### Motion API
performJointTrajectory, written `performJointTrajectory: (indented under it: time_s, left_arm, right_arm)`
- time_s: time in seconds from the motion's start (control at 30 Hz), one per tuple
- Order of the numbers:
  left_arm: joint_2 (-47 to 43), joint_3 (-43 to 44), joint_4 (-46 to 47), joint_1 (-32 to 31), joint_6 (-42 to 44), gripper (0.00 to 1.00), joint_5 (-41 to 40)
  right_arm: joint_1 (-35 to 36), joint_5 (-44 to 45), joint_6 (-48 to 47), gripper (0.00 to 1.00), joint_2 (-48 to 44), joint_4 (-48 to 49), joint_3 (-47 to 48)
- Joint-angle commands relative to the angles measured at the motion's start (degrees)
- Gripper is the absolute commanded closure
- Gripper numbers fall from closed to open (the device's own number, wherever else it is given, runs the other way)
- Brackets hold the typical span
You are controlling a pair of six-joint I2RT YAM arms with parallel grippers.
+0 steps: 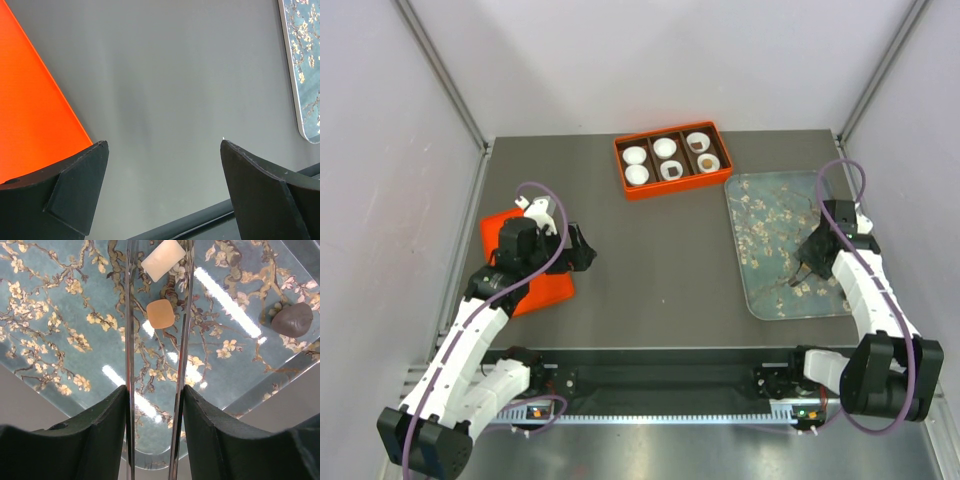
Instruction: Pack the chocolate
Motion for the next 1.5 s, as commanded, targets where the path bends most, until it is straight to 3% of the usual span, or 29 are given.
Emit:
performJointTrajectory:
  time_s: [0.0,0.2,0.5,0.67,0.83,1.13,1.47]
  left_arm:
    - [-0.7,-0.1,1.7,-0.1,0.6,0.02,0.2]
    - [-0.7,-0.1,1.6,-0.1,0.6,0.02,-0.1]
    - [-0.7,-0.1,1.7,-0.1,0.6,0.02,0.1]
    - [-0.5,-0.1,1.7,-0.1,0.5,0.02,0.0]
    - [-0.4,-0.1,1.6,0.0,0.5,0.02,0.2]
    - [-0.7,-0.1,1.8,0.0,0.5,0.02,0.3]
    - [-0.8,-0.1,1.7,0.0,0.6,0.02,0.1]
  right_arm:
    - [-0.6,-1.1,0.0,0.54,0.5,2.5,0.1]
    - [-0.6,-2.6,-0.6,0.55,1.2,2.6,0.5]
    - [-0.6,-9.3,-7.2,0.66,2.7,1.6,3.2]
    - [-0.5,-10.6,-10.9,0.65,4.3,0.2,5.3]
    - [-0.5,-10.3,-11.6,0.58,3.7,-2.0,6.1]
    - [-0.5,-10.4,-12.5,0.57,2.7,-4.6,6.0]
    - [-0.3,-15.6,-13.9,0.71,2.3,-3.8,8.1]
